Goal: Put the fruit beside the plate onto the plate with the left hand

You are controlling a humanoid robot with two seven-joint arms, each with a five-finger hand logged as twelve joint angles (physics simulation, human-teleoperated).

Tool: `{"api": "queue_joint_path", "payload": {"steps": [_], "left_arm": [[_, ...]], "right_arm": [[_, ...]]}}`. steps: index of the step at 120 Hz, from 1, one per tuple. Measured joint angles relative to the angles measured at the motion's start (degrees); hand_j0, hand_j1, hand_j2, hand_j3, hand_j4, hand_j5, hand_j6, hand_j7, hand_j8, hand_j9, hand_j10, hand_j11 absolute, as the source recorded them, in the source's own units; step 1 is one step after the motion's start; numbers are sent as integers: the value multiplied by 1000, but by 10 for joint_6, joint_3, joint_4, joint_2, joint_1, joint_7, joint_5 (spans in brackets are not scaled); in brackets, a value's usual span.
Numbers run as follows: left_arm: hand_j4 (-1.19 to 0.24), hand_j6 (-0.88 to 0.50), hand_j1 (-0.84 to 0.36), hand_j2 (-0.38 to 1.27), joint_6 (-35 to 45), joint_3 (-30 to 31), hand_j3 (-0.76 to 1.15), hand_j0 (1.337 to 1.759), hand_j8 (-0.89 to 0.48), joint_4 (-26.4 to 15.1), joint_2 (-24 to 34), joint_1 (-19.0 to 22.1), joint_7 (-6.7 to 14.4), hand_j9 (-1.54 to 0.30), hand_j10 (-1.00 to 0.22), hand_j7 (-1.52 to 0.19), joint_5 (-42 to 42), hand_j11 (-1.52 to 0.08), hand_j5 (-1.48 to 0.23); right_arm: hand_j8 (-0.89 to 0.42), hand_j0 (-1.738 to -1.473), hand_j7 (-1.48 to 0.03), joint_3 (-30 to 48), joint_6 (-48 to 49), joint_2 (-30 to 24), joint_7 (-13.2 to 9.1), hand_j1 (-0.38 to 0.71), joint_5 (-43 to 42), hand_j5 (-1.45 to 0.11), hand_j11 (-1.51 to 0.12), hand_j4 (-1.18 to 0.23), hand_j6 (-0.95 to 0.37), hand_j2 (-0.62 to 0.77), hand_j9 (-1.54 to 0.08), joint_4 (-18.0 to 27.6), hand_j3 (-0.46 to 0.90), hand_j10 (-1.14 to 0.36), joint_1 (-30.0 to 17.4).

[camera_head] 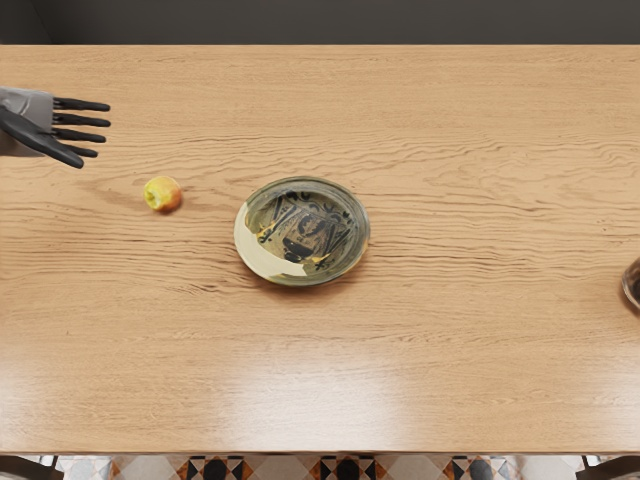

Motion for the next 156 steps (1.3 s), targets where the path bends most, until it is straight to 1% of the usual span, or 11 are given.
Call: {"api": "queue_joint_path", "payload": {"steps": [11,22,32,48,59,76,81,92,119,137,156], "left_arm": [[-7,-6,339,0,-1,0,0,1658,-6,0,-2,0,0,-9,-6,-9,-1,-9,-9],[-6,-6,340,0,-1,2,0,1658,-5,0,-43,-5,0,-8,-6,-8,20,-8,-8],[-8,-8,338,0,-1,0,0,1658,-8,0,-82,-21,0,-11,-8,-11,86,-11,-11],[-16,-16,330,2,-1,-3,0,1658,-16,-7,-87,-44,0,-20,-16,-20,194,-20,-20],[-20,-20,326,3,17,-2,0,1658,-20,-50,-109,-41,0,-24,-19,-24,289,-24,-24],[-22,-22,325,4,184,26,0,1658,-22,-146,-122,-39,0,-26,-21,-26,438,-26,-27],[-23,-23,325,4,220,35,0,1658,-23,-162,-134,-38,0,-27,-22,-27,465,-27,-27],[-24,-24,325,5,268,79,0,1658,-24,-181,-200,-46,0,-27,-23,-27,507,-27,-27],[-25,-27,324,6,330,164,0,1658,-26,-191,-205,-48,0,-29,-25,-29,600,-29,-29],[-60,-61,283,13,361,181,0,1658,-60,-189,-207,-40,0,-73,-59,-73,626,-73,-73],[-140,-142,187,29,377,187,0,1658,-141,-166,-209,-39,0,-178,-140,-178,638,-177,-178]], "right_arm": [[-19,-1658,-24,0,0,0,0,-327,0,-24,-24,-19,-19,-4,-24,0,0,-19,0],[-18,-1658,-24,0,0,0,0,-327,0,-24,-24,-19,-18,-4,-24,0,0,-18,0],[-19,-1658,-24,0,0,0,0,-327,0,-24,-24,-19,-19,-4,-24,0,0,-19,0],[-19,-1658,-24,0,0,0,0,-327,0,-24,-24,-19,-19,-4,-24,1,0,-19,0],[-19,-1658,-24,0,0,0,0,-327,0,-24,-24,-19,-19,-4,-24,1,0,-19,1],[-18,-1658,-24,0,0,0,0,-327,0,-24,-24,-19,-18,-4,-24,1,0,-18,1],[-19,-1658,-24,0,0,0,0,-327,0,-24,-24,-19,-19,-4,-24,1,0,-18,1],[-19,-1658,-24,0,0,0,0,-327,0,-24,-24,-19,-19,-4,-24,1,0,-19,1],[-19,-1658,-24,0,0,0,0,-327,0,-24,-24,-19,-19,-4,-24,1,0,-19,1],[-19,-1658,-24,0,0,0,0,-327,0,-24,-24,-19,-19,-4,-24,1,0,-19,1],[-19,-1658,-24,0,0,0,0,-327,0,-24,-24,-19,-19,-4,-24,1,0,-18,1]]}}
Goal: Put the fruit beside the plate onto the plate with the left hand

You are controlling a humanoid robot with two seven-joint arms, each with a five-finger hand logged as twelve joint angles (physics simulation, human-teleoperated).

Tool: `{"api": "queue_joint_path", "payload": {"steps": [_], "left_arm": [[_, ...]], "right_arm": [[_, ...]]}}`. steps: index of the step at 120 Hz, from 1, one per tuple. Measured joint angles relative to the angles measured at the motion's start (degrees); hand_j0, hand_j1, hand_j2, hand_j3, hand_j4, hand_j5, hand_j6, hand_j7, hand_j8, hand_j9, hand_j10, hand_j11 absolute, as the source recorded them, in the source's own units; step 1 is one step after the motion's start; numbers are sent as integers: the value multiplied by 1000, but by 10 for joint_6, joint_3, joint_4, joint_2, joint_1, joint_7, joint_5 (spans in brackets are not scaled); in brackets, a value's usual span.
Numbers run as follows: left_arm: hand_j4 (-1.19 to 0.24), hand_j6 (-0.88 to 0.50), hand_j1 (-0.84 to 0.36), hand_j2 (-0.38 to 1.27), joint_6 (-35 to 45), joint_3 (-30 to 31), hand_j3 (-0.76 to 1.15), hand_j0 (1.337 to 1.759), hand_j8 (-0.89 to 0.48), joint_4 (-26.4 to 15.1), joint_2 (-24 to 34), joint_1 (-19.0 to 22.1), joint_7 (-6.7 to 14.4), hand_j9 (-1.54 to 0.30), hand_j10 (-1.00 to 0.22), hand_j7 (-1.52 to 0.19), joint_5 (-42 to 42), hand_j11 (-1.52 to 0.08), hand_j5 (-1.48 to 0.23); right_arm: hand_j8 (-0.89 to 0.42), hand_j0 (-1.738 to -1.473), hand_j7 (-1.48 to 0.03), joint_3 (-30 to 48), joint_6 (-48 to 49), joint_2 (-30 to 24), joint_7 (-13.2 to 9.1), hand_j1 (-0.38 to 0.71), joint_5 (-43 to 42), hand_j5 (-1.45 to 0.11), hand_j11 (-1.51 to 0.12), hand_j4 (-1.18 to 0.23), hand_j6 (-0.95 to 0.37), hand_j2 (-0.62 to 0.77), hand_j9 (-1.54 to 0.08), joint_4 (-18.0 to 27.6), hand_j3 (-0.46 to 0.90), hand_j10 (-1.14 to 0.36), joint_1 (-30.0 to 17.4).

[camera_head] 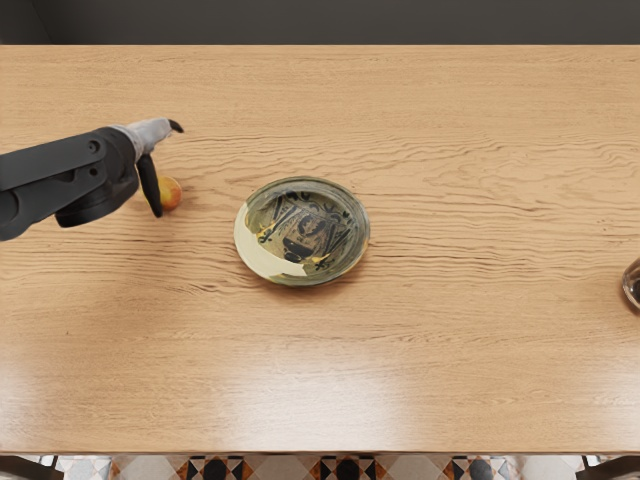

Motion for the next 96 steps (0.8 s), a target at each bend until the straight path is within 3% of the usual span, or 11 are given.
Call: {"api": "queue_joint_path", "payload": {"steps": [11,27,96], "left_arm": [[-170,-172,151,36,8,13,0,1658,-171,30,-41,2,0,-217,-170,-217,2,-217,-217],[-199,-200,117,41,11,27,0,1658,-200,63,-45,2,0,-254,-198,-254,3,-254,-254],[-297,-298,-1,62,64,60,0,1658,-298,95,-77,25,0,-382,-297,-382,3,-382,-383]], "right_arm": [[-18,-1658,-24,0,0,0,0,-327,0,-24,-24,-19,-19,-4,-24,0,0,-18,0],[-19,-1658,-24,0,0,0,0,-327,0,-24,-24,-19,-19,-4,-24,0,0,-18,0],[-18,-1658,-24,0,0,0,0,-327,0,-24,-24,-19,-19,-4,-24,0,0,-18,0]]}}
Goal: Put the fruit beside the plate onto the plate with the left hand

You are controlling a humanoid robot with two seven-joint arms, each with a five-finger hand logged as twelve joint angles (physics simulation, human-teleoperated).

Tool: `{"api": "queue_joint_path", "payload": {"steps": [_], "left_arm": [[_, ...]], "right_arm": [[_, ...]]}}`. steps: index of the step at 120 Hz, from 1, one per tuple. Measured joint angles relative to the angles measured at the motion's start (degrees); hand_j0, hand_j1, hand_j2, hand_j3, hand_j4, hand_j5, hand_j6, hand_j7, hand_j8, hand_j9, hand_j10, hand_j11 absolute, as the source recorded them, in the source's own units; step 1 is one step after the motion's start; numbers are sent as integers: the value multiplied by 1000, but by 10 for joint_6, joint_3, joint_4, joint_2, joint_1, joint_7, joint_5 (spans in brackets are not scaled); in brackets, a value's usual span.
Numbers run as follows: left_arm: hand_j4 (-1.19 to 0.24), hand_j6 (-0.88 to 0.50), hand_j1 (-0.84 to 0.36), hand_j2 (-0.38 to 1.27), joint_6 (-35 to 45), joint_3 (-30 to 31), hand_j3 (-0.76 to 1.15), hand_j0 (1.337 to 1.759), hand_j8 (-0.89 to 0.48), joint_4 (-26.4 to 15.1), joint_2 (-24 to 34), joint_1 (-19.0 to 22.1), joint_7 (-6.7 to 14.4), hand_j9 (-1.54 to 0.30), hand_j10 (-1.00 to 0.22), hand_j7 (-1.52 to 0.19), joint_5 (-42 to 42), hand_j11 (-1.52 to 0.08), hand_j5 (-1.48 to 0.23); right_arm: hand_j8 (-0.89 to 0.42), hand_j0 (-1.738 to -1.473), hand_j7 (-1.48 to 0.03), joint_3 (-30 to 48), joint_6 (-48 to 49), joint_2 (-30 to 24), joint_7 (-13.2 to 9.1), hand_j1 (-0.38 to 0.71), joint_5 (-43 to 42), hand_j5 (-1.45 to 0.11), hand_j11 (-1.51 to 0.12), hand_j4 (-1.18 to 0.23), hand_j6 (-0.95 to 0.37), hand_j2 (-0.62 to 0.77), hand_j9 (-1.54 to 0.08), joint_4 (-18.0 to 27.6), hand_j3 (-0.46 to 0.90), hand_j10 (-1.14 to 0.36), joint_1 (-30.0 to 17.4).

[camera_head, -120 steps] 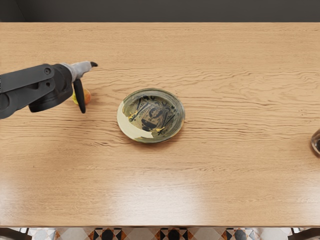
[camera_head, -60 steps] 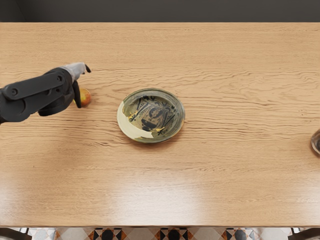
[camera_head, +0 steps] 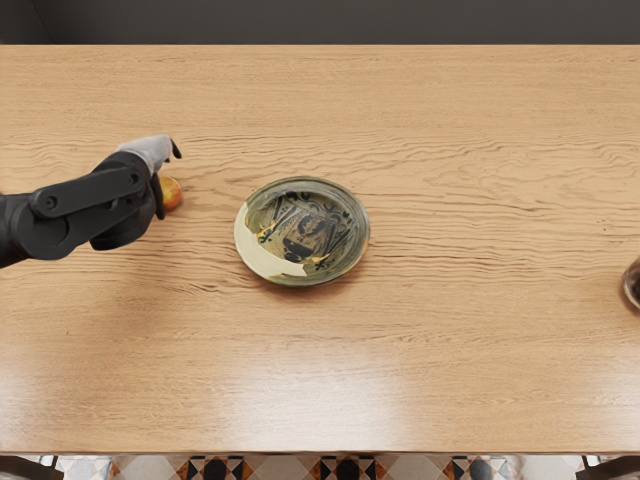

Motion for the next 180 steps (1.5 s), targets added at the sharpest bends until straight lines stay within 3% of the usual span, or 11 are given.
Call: {"api": "queue_joint_path", "payload": {"steps": [59,90,138,160,165,180], "left_arm": [[-439,-440,-172,91,1,12,0,1658,-439,1,-5,8,0,-568,-439,-568,-1,-567,-568],[-511,-426,-227,115,1,19,0,1657,-494,3,-5,8,0,-657,-504,-657,0,-656,-646],[-641,-402,-270,449,1,15,0,1653,-472,4,-5,6,0,-949,-706,-938,-11,-949,-930],[-573,-322,-321,504,-13,-52,0,1654,-398,4,20,-12,0,-993,-735,-1014,-132,-995,-1026],[-559,-310,-345,566,-32,-83,0,1654,-386,3,39,-15,0,-993,-737,-1025,-164,-995,-1043],[-548,-296,-354,549,-118,-178,0,1654,-397,3,69,-33,0,-982,-721,-1008,-236,-982,-1046]], "right_arm": [[-18,-1658,-24,0,0,0,0,-327,0,-24,-24,-19,-19,-4,-24,0,0,-18,0],[-19,-1658,-24,0,0,0,0,-327,0,-24,-24,-19,-19,-4,-24,0,0,-19,0],[-18,-1658,-24,0,0,0,0,-327,0,-24,-24,-19,-18,-4,-24,0,0,-18,0],[-18,-1658,-24,0,0,0,0,-327,0,-24,-24,-19,-18,-4,-24,0,0,-18,0],[-18,-1658,-24,0,0,0,0,-327,0,-24,-24,-19,-18,-4,-24,0,0,-18,0],[-18,-1658,-24,0,0,0,0,-327,0,-24,-24,-18,-18,-4,-24,-1,0,-18,0]]}}
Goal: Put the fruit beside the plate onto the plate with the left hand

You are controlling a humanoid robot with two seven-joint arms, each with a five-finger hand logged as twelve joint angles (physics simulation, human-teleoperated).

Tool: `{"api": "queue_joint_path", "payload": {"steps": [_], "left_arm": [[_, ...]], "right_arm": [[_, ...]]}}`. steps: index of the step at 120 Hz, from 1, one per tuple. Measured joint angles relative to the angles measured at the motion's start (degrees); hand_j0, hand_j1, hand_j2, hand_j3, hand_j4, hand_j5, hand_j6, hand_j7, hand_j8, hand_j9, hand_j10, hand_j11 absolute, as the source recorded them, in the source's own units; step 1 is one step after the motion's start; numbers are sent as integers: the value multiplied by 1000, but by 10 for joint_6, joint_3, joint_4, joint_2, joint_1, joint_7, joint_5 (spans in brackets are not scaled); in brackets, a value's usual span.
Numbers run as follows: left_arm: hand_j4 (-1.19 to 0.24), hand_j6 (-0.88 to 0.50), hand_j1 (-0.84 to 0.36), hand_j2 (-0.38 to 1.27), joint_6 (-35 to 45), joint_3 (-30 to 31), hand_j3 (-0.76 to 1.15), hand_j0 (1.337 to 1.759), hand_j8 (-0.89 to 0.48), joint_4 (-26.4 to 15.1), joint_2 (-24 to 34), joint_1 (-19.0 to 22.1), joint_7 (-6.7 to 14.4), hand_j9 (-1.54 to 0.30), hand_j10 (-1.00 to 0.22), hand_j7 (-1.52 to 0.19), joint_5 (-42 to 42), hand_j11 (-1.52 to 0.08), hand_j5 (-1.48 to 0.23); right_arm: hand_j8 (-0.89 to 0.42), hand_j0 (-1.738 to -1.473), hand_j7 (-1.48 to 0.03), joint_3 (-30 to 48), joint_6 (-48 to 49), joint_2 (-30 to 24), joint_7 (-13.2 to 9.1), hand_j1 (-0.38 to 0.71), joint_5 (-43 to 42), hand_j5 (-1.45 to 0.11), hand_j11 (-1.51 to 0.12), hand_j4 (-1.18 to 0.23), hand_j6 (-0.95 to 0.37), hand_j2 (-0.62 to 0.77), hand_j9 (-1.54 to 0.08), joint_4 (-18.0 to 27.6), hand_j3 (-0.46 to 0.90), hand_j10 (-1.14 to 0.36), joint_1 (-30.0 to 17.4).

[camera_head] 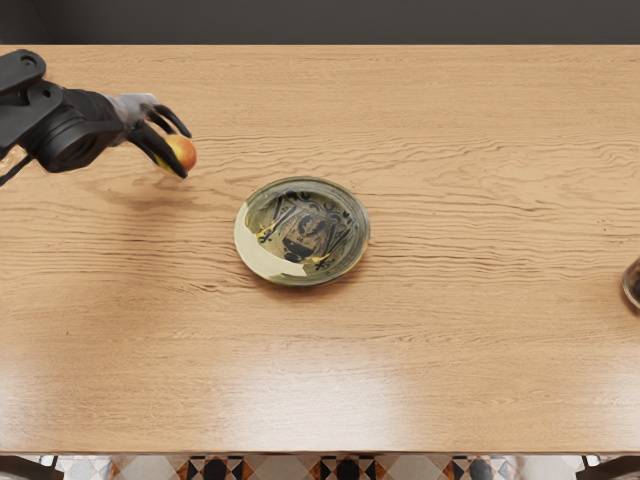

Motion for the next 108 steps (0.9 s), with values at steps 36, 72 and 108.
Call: {"api": "queue_joint_path", "payload": {"steps": [36,72,108], "left_arm": [[-547,-313,-380,589,-182,-69,0,1654,-398,-3,-12,-22,0,-946,-711,-962,-98,-946,-1026],[-577,-314,-372,531,-201,-57,0,1655,-414,-5,-81,-11,0,-939,-704,-943,-104,-940,-999],[-211,-138,104,150,-275,-74,0,1657,-159,-5,12,-11,0,-309,-233,-310,-138,-310,-324]], "right_arm": [[-18,-1658,-24,0,0,0,0,-327,0,-24,-24,-18,-18,-4,-24,0,0,-18,0],[-18,-1658,-24,0,0,0,0,-327,0,-24,-24,-18,-18,-4,-24,0,0,-18,0],[-19,-1658,-24,0,0,0,0,-327,0,-24,-24,-19,-19,-4,-24,0,0,-19,0]]}}
